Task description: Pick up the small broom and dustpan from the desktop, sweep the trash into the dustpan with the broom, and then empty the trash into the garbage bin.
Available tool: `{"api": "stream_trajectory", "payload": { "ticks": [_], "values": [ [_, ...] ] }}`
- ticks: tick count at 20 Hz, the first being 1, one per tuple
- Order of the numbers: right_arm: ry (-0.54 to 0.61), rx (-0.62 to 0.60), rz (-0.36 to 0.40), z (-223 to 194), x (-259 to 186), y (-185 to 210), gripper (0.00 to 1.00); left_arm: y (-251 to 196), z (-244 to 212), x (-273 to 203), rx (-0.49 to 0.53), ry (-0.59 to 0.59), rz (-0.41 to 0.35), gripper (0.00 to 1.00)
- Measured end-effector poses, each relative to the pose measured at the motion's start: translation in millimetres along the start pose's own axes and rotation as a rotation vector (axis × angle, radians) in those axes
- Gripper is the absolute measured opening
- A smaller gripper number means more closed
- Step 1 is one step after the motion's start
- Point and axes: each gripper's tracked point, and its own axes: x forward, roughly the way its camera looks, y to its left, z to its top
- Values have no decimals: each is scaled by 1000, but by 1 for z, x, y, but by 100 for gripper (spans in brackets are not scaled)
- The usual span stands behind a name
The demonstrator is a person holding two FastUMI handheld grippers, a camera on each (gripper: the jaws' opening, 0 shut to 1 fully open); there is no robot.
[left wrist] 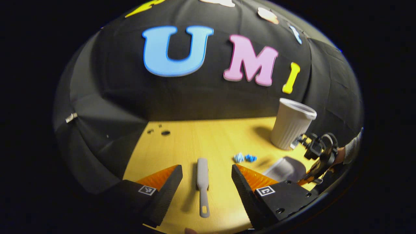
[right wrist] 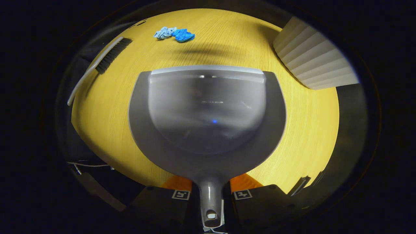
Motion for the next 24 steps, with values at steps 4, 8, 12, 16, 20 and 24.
{"api": "stream_trajectory", "payload": {
  "ticks": [4, 8, 12, 16, 20, 24],
  "values": [
    [-20, 11, 7, 3, -1, -7, 34, 8, -55, 28, 13, 338, -44, 95],
    [-37, 16, 12, 5, -2, -13, 34, 15, -84, 47, -6, 526, -26, 94],
    [-51, 19, 24, 5, -4, -14, 33, 23, -102, 72, 14, 640, 6, 93],
    [-62, 21, 32, 8, -4, -17, 34, 25, -124, 90, 25, 752, 25, 88],
    [-62, 15, 31, 7, -3, -20, 34, 32, -133, 107, 68, 786, 65, 50],
    [-66, 23, 37, 7, -4, -20, 33, 30, -134, 109, 127, 823, 39, 28]
  ]
}}
